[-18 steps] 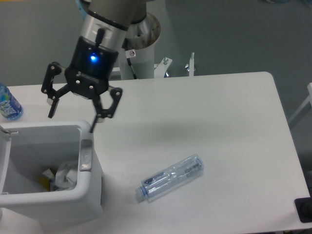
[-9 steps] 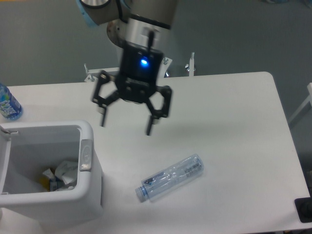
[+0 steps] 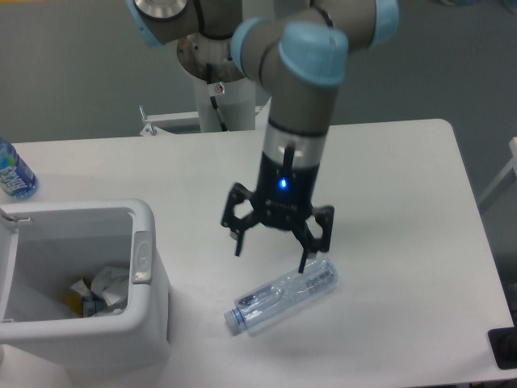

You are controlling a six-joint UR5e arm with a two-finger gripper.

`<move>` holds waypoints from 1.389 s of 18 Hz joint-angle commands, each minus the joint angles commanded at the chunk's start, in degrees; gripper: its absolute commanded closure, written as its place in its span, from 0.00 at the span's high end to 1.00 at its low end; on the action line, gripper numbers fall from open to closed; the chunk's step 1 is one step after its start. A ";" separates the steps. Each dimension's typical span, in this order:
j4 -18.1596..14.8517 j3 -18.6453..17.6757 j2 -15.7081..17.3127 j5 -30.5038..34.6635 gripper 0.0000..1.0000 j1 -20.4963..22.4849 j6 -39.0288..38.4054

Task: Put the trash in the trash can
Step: 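Move the open gripper down over the clear plastic bottle, then close the gripper around the bottle's middle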

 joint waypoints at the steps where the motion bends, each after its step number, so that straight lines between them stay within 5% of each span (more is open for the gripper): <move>1: -0.17 0.00 -0.62 0.18 1.00 0.09 0.45; 6: -0.44 0.26 -5.01 7.02 1.00 -0.96 4.67; 14: -0.18 -2.20 -7.57 10.46 1.00 -4.39 4.85; 25: 0.53 0.44 -12.49 13.01 1.00 -6.15 4.85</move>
